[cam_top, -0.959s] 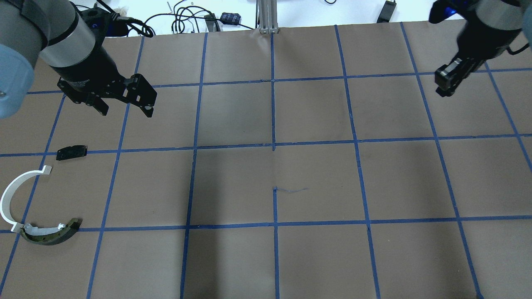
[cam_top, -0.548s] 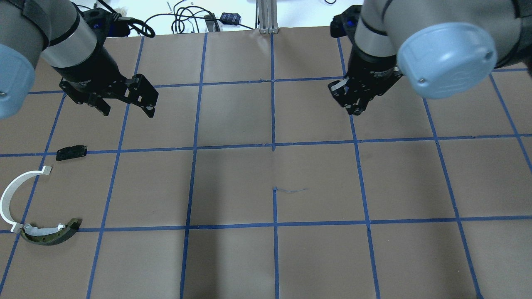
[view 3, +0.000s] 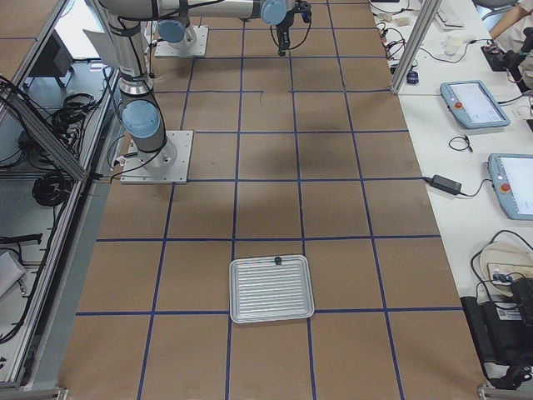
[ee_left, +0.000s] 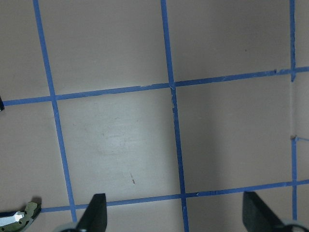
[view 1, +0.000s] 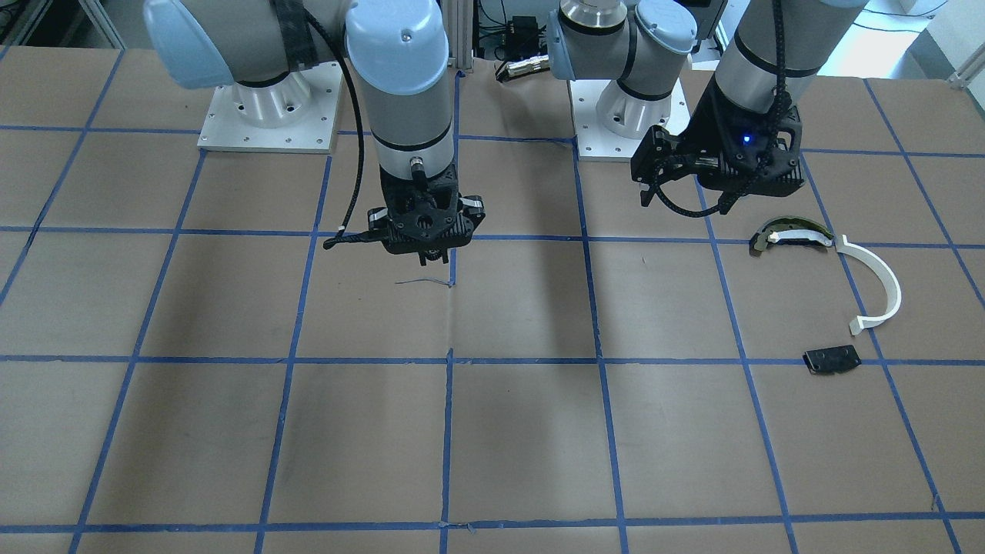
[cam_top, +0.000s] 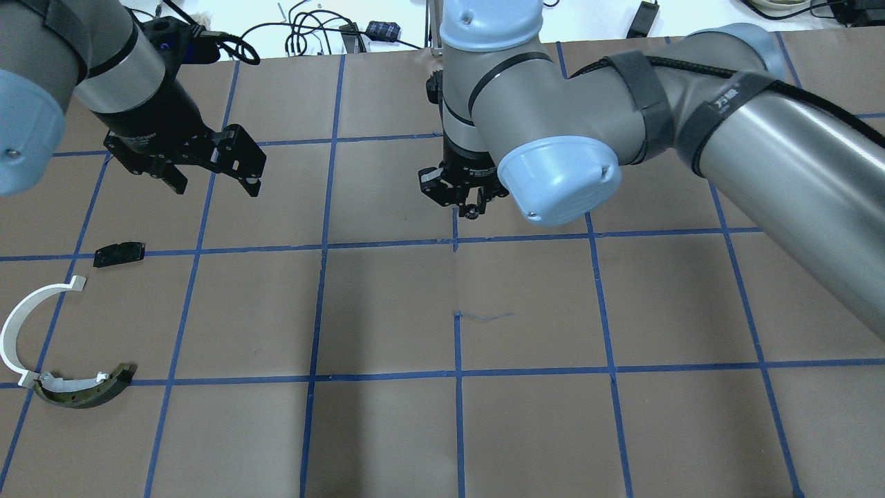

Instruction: Place bearing gear from tray to pile

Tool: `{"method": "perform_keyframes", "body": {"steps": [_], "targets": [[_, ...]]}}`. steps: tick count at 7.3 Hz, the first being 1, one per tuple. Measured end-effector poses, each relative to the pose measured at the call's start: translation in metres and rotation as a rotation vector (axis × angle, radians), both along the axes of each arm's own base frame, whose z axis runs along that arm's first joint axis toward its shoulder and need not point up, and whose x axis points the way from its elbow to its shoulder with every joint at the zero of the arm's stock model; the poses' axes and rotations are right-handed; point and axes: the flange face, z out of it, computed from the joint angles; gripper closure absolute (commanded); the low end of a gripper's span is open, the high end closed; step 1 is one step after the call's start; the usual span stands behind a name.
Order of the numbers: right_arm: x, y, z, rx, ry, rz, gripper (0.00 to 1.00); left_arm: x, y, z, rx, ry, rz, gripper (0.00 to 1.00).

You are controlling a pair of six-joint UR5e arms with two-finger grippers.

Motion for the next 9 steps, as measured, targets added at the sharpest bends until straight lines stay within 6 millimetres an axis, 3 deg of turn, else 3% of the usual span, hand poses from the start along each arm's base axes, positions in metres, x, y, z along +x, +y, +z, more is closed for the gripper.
{"method": "perform_keyframes", "body": {"steps": [1,3,4,5,6,7,9], "targets": [[0.003,-0.002,-0.003,-0.005,0.002,-0.006,0.04,0.000,-0.001,-0.002,0.003,0.012,0.006,0.00],[0.002,-0.005,-0.003,-0.011,0.005,-0.015,0.00,0.006,-0.004,-0.003,0.006,0.014,0.002,0.00],[-0.010,-0.011,0.005,-0.016,0.009,-0.020,0.00,0.007,-0.005,-0.006,0.011,0.014,0.004,0.00],[-0.037,-0.021,0.022,-0.015,0.018,-0.012,0.00,0.007,-0.007,-0.009,0.017,0.015,0.010,0.00],[-0.084,-0.037,0.047,0.003,0.034,0.027,0.00,0.008,-0.011,-0.014,0.028,0.015,0.016,0.00],[-0.147,-0.051,0.072,0.022,0.057,0.094,0.00,0.008,-0.015,-0.022,0.040,0.015,0.021,0.00],[-0.309,-0.073,0.096,0.053,0.124,0.253,0.03,-0.007,-0.032,-0.045,0.036,0.022,0.059,0.00]]}}
